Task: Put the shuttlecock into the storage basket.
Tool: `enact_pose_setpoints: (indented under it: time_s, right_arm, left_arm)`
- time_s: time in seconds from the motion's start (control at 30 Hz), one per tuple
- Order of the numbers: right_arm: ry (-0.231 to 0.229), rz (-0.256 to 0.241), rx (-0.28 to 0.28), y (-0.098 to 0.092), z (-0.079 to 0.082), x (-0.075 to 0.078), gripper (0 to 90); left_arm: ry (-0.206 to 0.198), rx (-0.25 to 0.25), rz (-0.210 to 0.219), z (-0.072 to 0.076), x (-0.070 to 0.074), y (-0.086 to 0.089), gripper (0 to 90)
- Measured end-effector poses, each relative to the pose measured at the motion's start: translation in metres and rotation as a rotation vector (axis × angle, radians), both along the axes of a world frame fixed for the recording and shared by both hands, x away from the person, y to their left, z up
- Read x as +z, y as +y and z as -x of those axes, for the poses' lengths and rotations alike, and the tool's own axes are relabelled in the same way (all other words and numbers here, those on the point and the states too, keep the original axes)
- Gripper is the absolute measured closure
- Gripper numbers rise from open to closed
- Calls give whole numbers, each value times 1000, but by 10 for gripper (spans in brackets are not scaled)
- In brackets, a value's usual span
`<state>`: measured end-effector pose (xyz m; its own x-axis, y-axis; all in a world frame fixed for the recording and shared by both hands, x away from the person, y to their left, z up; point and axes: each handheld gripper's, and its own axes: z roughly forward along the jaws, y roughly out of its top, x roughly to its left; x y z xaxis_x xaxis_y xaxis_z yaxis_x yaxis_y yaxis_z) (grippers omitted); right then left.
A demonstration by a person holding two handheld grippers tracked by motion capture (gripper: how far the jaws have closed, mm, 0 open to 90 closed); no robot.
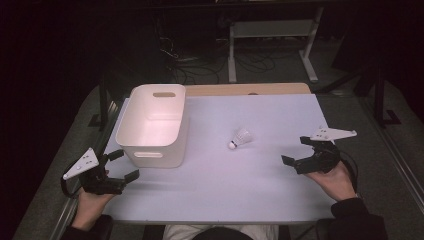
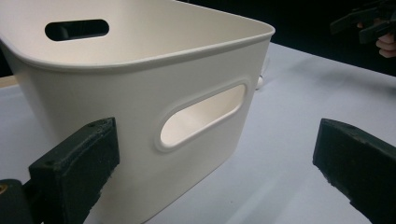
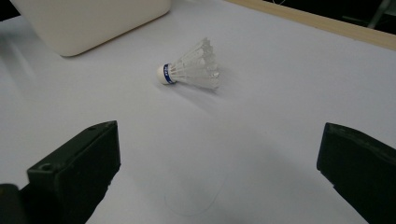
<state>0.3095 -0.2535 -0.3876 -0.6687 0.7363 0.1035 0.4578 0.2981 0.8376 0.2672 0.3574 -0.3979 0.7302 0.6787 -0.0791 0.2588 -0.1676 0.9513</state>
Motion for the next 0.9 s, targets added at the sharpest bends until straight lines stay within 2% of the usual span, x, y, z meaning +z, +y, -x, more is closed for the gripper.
enact_pose_setpoints:
  time_s: [0.9]
  right_arm:
    - [-21, 16, 31, 7, -16, 24, 0]
  left_arm:
    - [0, 0, 1, 0, 0, 0, 3]
